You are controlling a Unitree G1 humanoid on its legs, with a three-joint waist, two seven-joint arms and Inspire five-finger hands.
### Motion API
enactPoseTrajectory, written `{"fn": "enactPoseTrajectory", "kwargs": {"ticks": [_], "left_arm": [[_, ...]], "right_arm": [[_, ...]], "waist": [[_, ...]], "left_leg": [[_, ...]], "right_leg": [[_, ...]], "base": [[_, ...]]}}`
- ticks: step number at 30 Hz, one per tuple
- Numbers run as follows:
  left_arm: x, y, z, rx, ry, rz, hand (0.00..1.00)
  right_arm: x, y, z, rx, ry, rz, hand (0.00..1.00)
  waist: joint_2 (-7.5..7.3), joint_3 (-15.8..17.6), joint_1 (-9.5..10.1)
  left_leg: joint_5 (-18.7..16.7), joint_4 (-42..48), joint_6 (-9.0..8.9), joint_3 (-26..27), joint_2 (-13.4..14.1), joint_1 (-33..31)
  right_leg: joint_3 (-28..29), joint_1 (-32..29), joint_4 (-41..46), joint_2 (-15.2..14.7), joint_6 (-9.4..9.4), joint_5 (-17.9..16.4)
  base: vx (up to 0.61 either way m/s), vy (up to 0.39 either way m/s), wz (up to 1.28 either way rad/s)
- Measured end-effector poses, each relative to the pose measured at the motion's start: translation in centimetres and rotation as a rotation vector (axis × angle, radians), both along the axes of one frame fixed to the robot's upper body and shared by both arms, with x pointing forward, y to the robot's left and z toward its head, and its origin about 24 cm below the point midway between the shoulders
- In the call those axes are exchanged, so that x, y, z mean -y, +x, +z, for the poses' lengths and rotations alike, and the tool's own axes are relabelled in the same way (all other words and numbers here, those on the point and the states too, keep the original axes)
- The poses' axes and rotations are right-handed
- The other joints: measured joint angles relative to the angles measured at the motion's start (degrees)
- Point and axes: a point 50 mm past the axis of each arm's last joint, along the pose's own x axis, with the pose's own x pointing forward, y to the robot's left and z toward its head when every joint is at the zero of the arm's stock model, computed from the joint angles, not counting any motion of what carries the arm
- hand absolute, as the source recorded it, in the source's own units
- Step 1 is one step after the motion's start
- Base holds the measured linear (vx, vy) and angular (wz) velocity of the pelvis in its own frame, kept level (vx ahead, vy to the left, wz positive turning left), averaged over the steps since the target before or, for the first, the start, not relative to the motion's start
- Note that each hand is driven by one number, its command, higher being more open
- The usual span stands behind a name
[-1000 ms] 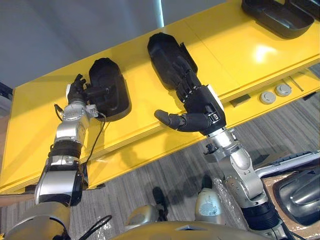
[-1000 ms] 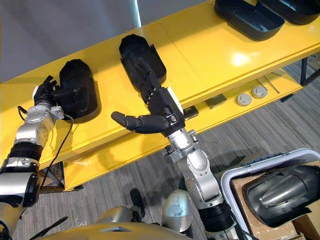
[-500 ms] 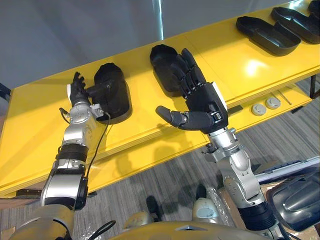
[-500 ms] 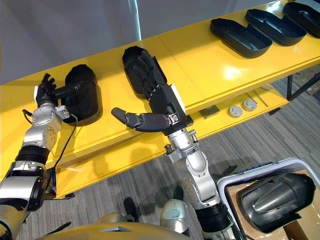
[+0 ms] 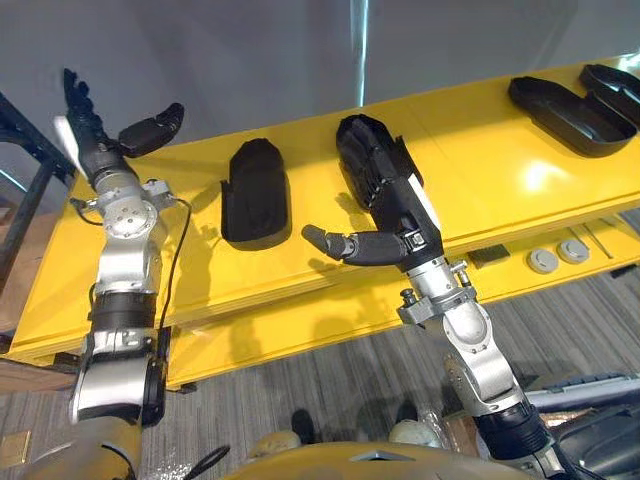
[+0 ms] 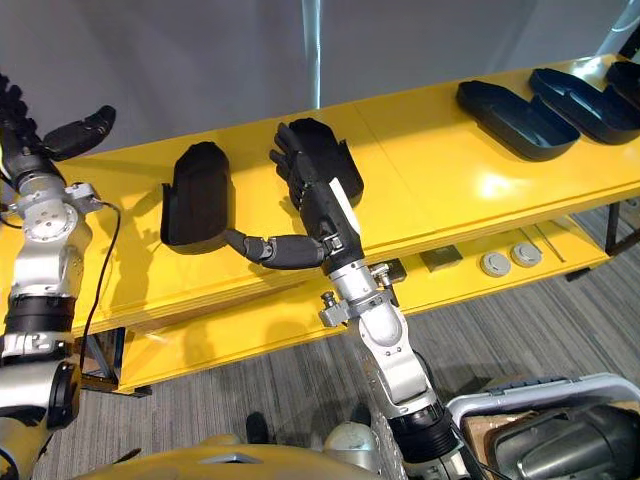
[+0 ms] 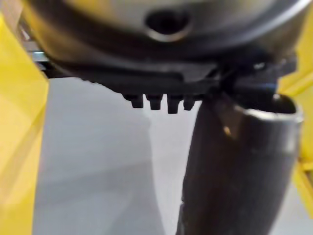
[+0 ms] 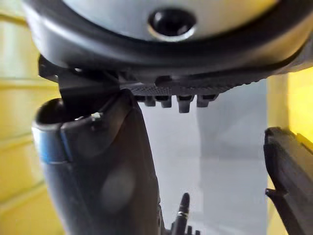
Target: Walk over and take three plastic housings, then place them on the shelf
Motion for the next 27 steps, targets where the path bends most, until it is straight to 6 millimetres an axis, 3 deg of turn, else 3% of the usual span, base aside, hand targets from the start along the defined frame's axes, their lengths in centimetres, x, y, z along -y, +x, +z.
{"fn": "enactPoseTrajectory", "kwargs": {"ticks": [4,8,11,14,18,27], "left_arm": [[1.1,-3.3,-0.9,0.039,0.046,-0.077,1.00],[3.7,-6.4,-4.1,0.034,-0.030,-0.211,1.00],[6.6,-8.4,-6.9,-0.029,-0.126,-0.424,1.00],[8.5,-9.7,-7.9,-0.019,-0.201,-0.556,1.00],[10.0,-10.3,-8.0,0.044,-0.268,-0.689,1.00],[9.6,-10.9,-6.6,0.207,-0.297,-0.694,1.00]], "right_arm": [[-0.2,0.4,0.6,0.059,-0.080,-0.042,1.00],[-0.6,1.3,1.0,0.130,-0.179,-0.083,1.00],[-1.1,2.1,1.2,0.195,-0.283,-0.126,1.00],[-1.7,1.8,1.2,0.239,-0.327,-0.113,1.00],[-2.5,1.2,1.1,0.273,-0.332,-0.062,1.00],[-3.0,2.3,0.8,0.339,-0.476,-0.078,1.00]], "waist": [[-0.38,-1.0,1.61],[-0.65,-1.2,3.68],[-0.76,-1.1,5.58],[-1.16,-0.9,6.20],[-1.87,-0.3,6.79],[-3.09,2.5,7.56]], "left_leg": [[0.2,0.0,-0.07,-1.5,-0.2,-0.7],[0.6,-0.3,-0.09,-3.6,-0.4,-1.7],[1.1,-0.3,-0.52,-5.5,-0.4,-3.4],[1.5,-0.3,-0.51,-6.2,-0.4,-4.3],[1.8,-0.3,-0.55,-6.9,-0.3,-4.9],[2.4,-0.3,-0.52,-8.5,-0.3,-6.3]], "right_leg": [[-1.6,0.5,-0.5,-0.1,0.00,0.0],[-3.9,1.0,-0.8,-0.2,-0.04,0.0],[-5.9,0.7,-0.8,-0.2,-0.31,-0.3],[-6.5,0.1,-0.5,-0.2,-0.50,-0.4],[-7.2,-0.3,0.3,-0.2,-0.57,-0.5],[-8.5,-1.2,1.4,-0.2,-0.72,-1.2]], "base": [[0.00,-0.001,0.20],[-0.04,0.001,0.28],[-0.06,-0.001,0.34],[-0.02,0.000,0.16],[-0.02,-0.002,0.09],[-0.02,-0.007,0.08]]}}
